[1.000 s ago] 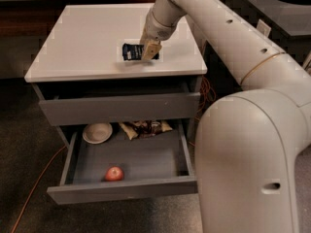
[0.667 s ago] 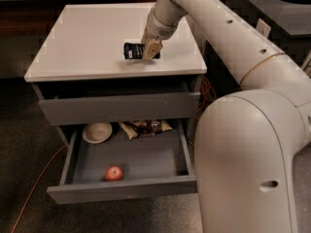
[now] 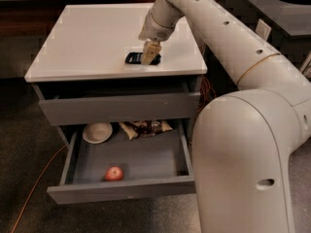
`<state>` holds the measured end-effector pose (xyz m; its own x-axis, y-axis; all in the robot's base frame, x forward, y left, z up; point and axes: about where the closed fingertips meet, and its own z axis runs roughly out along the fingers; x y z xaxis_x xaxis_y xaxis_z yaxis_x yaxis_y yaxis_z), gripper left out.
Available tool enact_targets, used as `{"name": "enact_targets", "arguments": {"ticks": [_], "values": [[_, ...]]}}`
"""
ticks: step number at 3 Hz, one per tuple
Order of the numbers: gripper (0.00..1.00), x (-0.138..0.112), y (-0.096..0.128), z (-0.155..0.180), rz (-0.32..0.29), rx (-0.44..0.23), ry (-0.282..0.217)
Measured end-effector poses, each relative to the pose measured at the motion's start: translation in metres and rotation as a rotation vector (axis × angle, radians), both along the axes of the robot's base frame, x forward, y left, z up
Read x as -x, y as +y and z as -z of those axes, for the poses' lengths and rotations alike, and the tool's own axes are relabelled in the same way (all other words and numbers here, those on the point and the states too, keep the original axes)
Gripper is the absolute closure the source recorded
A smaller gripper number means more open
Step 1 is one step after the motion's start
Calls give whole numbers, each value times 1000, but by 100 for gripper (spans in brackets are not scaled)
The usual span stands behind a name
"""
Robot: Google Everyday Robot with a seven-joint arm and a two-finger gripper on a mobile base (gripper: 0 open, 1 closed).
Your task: Pick rxbar blueberry from middle drawer and place on counter
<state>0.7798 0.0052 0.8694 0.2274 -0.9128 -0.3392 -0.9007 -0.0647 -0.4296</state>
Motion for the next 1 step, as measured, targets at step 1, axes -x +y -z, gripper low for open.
{"name": "enact_targets", "arguments": {"ticks": [1], "values": [[0,0,1,2,-2,1,3]]}}
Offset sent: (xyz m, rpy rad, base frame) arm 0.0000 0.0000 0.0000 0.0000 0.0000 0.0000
